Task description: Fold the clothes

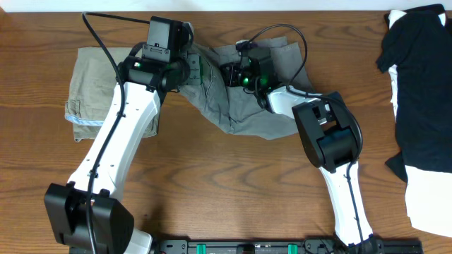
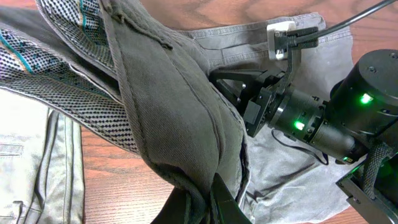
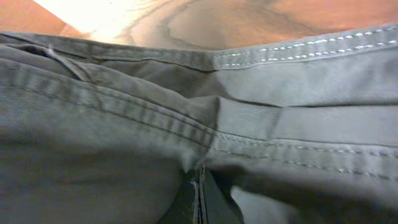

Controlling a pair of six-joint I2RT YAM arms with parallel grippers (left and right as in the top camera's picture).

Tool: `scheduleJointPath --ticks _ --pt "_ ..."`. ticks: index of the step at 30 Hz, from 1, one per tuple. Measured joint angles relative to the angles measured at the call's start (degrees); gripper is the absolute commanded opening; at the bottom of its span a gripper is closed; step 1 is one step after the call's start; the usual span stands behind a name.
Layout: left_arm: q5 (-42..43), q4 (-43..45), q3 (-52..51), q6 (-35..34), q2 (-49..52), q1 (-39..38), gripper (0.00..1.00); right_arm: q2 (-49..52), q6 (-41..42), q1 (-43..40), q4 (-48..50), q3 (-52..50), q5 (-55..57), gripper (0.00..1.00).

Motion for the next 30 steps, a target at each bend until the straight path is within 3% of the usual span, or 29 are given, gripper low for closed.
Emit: scheduleJointPath --ticks 3,12,17,21,30 --pt "0.00 -0.15 0.00 0.87 0.00 0.00 0.06 -0.61 -0.63 -0.61 -3.96 0.42 -2.21 0.01" --pt "-0.20 -0.35 0.00 2.38 0.00 0.00 0.06 -16.00 -6.88 -7.61 -36.61 1.03 -4.35 0.01" --pt "-0.20 -0.37 0.00 2.71 0.00 -0.15 0.06 -26.53 -12.85 -11.63 -55.19 2.08 0.17 0.01" --pt "-0.24 0.00 0.00 2.78 0.00 -1.22 0.06 -28.61 -15.10 -12.98 -67.04 2.40 6.56 0.01" --pt "-0.24 1.62 0.00 2.80 0.00 -4.39 0.06 -26.29 -16.35 -13.53 -66.55 -7.19 15.58 0.01"
